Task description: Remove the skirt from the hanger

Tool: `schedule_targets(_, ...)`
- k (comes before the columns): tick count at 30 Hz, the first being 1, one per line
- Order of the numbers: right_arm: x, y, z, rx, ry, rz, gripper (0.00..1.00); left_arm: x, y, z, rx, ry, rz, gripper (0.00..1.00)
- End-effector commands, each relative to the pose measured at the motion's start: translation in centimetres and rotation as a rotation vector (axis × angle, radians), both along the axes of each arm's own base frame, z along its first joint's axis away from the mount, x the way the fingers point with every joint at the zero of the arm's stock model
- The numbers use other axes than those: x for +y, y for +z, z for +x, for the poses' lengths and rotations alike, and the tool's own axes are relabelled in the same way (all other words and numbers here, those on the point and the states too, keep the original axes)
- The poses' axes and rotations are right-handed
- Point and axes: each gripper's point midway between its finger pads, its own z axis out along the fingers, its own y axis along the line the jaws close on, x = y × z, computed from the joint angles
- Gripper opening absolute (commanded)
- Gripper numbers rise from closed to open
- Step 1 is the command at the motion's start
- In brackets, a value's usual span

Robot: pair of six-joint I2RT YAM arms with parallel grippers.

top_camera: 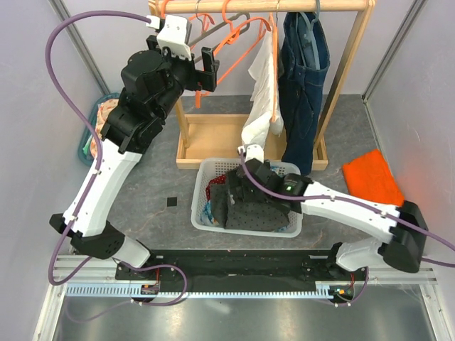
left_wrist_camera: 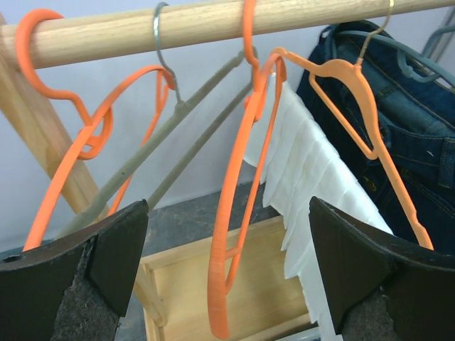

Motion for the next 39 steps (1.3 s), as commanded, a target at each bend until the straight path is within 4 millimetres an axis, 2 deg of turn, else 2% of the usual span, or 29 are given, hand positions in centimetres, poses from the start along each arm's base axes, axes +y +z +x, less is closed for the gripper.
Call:
schedule_targets(1,-0.6,6.8,-0.6,-0.069,0.041,0.088,0.98,-1.9,3.1,-1.6,-0.072,-0.122,-0.044,0.99)
schedule_targets(2,-0.4,7.9,-0.6,-0.082,0.051,0.111,0.97,-2.9,2.8,-1.3,-0.051,-0.150,-0.071,1.00)
schedule_targets(4,-0.4,9.3,-0.9,-0.094,0.064,0.139,0.95,-4.1,4.0,-1.4,-0.070,-0.211,-0.102,1.00)
schedule_targets(5,-0.6,9.5,-1.1,-0.097,0.069,0.138,0.94,-5.1,3.6,-0.8,-0.055,-0.231,-0.114,1.00)
schedule_targets(7,-0.6,9.8,-1.9,-0.099,0.102,0.170,0.92,-6.3,5.4,-0.8,-0.104,-0.286,-0.146,1.00)
schedule_targets(8,-0.2,10.4,-2.0,-0.116,0.114,0.204,0.92,-6.7,5.8,-0.7,-0.110,-0.296,-0.169,1.00)
schedule_targets(9,-0.1,10.4,-2.3,-0.119,0.126,0.219,0.91,-7.7,5.4,0.4,-0.111,-0.308,-0.175,1.00)
schedule_targets(10,-0.2,10.4,-3.0,-0.124,0.146,0.239,0.90,-7.9,6.2,0.4,-0.131,-0.314,-0.190,1.00)
schedule_targets(12,0.2,11.4,-3.3,-0.158,0.158,0.291,0.89,-9.3,5.1,2.0,-0.110,-0.324,-0.200,1.00)
schedule_targets(15,0.2,13.0,-4.3,-0.217,0.179,0.375,0.86,-11.2,4.8,2.3,-0.115,-0.397,-0.209,1.00)
schedule_targets(16,-0.3,13.5,-4.8,-0.240,0.182,0.404,0.84,-11.9,4.2,3.1,-0.114,-0.407,-0.213,1.00)
schedule_targets(18,-0.1,15.1,-5.5,-0.282,0.201,0.478,0.80,-12.5,3.6,4.0,-0.100,-0.427,-0.231,1.00)
schedule_targets(19,-0.6,15.5,-6.0,-0.299,0.208,0.503,0.79,-12.9,2.7,4.9,-0.084,-0.429,-0.235,1.00)
schedule_targets(21,-0.9,16.3,-6.4,-0.317,0.214,0.536,0.77,-12.8,2.7,6.2,-0.091,-0.420,-0.259,1.00)
schedule_targets(22,-1.3,16.6,-6.6,-0.324,0.215,0.549,0.76,-13.1,1.7,7.3,-0.081,-0.409,-0.251,1.00)
schedule_targets(24,-1.5,17.0,-6.8,-0.329,0.218,0.564,0.76,-12.8,2.3,8.2,-0.121,-0.379,-0.243,1.00)
schedule_targets(25,-1.6,17.2,-6.9,-0.330,0.220,0.571,0.75,-13.2,1.3,9.4,-0.125,-0.361,-0.214,1.00)
schedule_targets(30,-2.5,19.0,-7.2,-0.354,0.214,0.617,0.75,-10.4,0.5,12.8,-0.157,-0.129,-0.187,0.97)
schedule_targets(35,-3.7,20.2,-6.9,-0.386,0.190,0.585,0.75,-6.8,0.9,13.9,-0.193,0.066,-0.160,0.97)
schedule_targets(39,-4.2,21.1,-6.9,-0.401,0.184,0.589,0.75,-5.4,1.8,13.7,-0.233,0.135,-0.143,0.97)
